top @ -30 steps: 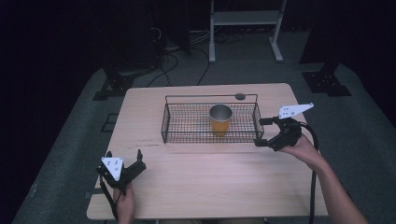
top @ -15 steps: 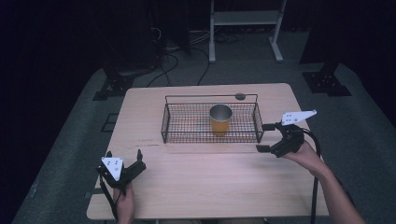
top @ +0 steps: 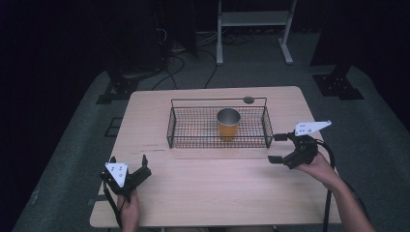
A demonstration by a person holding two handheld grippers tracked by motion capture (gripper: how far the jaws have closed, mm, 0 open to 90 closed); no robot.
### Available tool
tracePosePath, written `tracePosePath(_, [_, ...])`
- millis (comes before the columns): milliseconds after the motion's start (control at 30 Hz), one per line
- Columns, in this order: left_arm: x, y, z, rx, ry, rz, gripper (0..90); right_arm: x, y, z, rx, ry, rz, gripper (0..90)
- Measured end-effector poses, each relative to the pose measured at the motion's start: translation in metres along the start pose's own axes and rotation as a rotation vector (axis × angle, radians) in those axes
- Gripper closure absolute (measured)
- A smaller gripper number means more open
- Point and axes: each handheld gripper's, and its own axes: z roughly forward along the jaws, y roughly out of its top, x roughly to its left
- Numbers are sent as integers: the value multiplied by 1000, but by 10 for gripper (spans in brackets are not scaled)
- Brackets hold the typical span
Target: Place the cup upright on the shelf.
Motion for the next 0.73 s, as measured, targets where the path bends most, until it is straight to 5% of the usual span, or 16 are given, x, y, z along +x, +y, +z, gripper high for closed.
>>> tracePosePath(367, [0,0,0,0,0,-2,0,9,-16,0,0,-5,12,2])
tracePosePath(733, [0,0,0,3,4,0,0,35,-46,2,-57,-76,16,2])
